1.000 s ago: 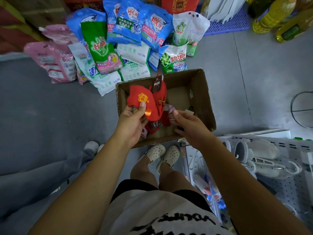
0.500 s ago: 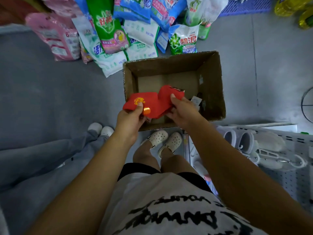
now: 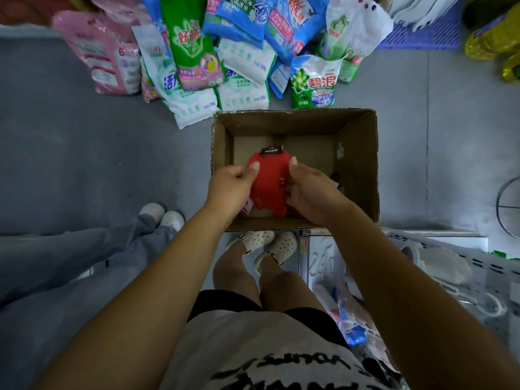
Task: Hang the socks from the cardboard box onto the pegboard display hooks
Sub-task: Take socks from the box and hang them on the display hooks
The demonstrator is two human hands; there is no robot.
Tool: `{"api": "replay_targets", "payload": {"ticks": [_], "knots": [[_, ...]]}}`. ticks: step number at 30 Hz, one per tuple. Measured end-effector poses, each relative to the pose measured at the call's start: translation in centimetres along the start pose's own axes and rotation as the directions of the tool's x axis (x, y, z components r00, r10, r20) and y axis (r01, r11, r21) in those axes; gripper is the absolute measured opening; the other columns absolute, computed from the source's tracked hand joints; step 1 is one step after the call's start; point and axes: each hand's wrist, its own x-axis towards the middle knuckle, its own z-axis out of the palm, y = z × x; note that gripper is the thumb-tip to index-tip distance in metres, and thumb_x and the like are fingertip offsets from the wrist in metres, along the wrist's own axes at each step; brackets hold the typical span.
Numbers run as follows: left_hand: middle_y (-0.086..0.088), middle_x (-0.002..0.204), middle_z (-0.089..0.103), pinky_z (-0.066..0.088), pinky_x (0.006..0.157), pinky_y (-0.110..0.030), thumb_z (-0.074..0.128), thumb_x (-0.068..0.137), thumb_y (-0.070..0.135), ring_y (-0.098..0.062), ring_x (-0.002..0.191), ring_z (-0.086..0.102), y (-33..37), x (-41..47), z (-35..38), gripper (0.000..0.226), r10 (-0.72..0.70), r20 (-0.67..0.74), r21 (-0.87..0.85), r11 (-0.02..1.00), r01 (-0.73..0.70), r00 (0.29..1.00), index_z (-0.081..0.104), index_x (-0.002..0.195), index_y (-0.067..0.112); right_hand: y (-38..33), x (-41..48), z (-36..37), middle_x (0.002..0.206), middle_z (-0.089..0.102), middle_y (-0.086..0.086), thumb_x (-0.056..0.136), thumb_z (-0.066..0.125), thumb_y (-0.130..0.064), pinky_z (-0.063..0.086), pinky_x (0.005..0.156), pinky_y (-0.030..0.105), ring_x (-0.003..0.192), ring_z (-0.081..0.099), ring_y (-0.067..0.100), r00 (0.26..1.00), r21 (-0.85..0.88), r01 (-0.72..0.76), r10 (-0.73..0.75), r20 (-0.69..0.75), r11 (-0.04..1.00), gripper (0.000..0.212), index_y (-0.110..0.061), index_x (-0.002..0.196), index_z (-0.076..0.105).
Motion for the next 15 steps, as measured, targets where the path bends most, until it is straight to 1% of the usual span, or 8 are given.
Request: {"api": "replay_targets", "payload": {"ticks": [1,3,5,7,9,12,14,15], "knots": [[-0.005,0.063,0.06,0.041,0.049,-0.013,0.057,0.102,0.043,0.001,0.055,0.058,-0.9,0.4,-0.3,0.046,0.061,-0.105,0.083,0.995,-0.052,0.993,0.062,0.068,0.012,-0.1,1.0,-0.4,0.13,0.065,0.016,0.109,0.033,-0.04,0.053,0.1,0.047,0.12,0.064,0.03,0.999,-0.11,-0.025,0.021,-0.037,0.994,0.046,-0.008,0.135,0.053],[-0.005,0.056,0.049,0.038,0.052,-0.027,0.057,0.102,0.038,-0.01,0.049,0.046,-2.7,0.9,-0.9,0.051,0.125,-0.256,0.203,0.976,-0.073,0.959,0.049,0.059,0.012,0.0,3.0,-1.5,0.119,0.07,0.011,0.108,0.033,-0.045,0.054,0.097,0.043,0.112,0.067,0.025,0.993,-0.308,-0.056,0.022,-0.114,0.95,0.045,-0.011,0.125,0.059],[-0.009,0.057,0.05,0.039,0.056,-0.034,0.057,0.102,0.04,-0.02,0.052,0.046,-4.1,0.9,-1.3,0.053,0.136,-0.316,0.282,0.959,-0.044,0.939,0.049,0.059,0.01,0.3,4.9,-2.8,0.118,0.07,0.008,0.107,0.039,-0.043,0.054,0.093,0.037,0.111,0.066,0.022,0.985,-0.409,-0.088,0.017,-0.174,0.908,0.044,-0.011,0.129,0.058],[-0.008,0.057,0.055,0.044,0.056,-0.037,0.056,0.101,0.044,-0.023,0.053,0.052,-4.6,0.5,-1.2,0.055,0.156,-0.34,0.319,0.947,-0.042,0.927,0.053,0.059,0.008,0.8,6.6,-3.8,0.123,0.067,0.008,0.105,0.048,-0.038,0.052,0.08,0.029,0.111,0.065,0.02,0.979,-0.506,-0.116,0.012,-0.204,0.855,0.04,-0.011,0.131,0.058],[-0.009,0.06,0.061,0.051,0.058,-0.041,0.057,0.1,0.046,-0.027,0.057,0.059,-4.9,0.2,-0.8,0.054,0.171,-0.368,0.352,0.935,-0.033,0.914,0.06,0.064,0.006,1.9,8.8,-4.4,0.126,0.064,0.008,0.103,0.054,-0.033,0.051,0.079,0.028,0.109,0.063,0.021,0.979,-0.671,-0.147,0.013,-0.201,0.727,0.036,-0.013,0.131,0.061],[-0.004,0.062,0.062,0.053,0.06,-0.042,0.056,0.099,0.051,-0.026,0.061,0.061,-5.4,0.2,-0.2,0.05,0.175,-0.418,0.464,0.885,0.043,0.891,0.064,0.07,0.011,4.1,11.9,-5.2,0.127,0.066,0.011,0.1,0.06,-0.022,0.046,0.091,0.024,0.115,0.061,0.024,0.994,-0.911,-0.043,-0.073,-0.08,0.411,0.029,-0.011,0.127,0.065],[0.002,0.06,0.056,0.049,0.057,-0.037,0.055,0.098,0.054,-0.024,0.061,0.059,-5.9,0.1,-0.1,0.049,0.183,-0.448,0.532,0.841,0.096,0.875,0.065,0.072,0.014,5.2,13.7,-5.8,0.125,0.067,0.013,0.097,0.064,-0.011,0.042,0.088,0.016,0.117,0.06,0.027,0.998,-0.937,0.02,-0.065,-0.003,0.348,0.028,-0.008,0.124,0.066],[0.006,0.058,0.049,0.044,0.055,-0.034,0.056,0.098,0.054,-0.023,0.061,0.056,-6.2,0.1,-0.1,0.048,0.191,-0.462,0.558,0.821,0.117,0.866,0.066,0.073,0.015,5.6,14.5,-6.1,0.125,0.067,0.014,0.095,0.066,-0.007,0.044,0.091,0.019,0.118,0.06,0.028,0.999,-0.943,0.048,-0.037,0.038,0.328,0.03,-0.007,0.124,0.066]]}}
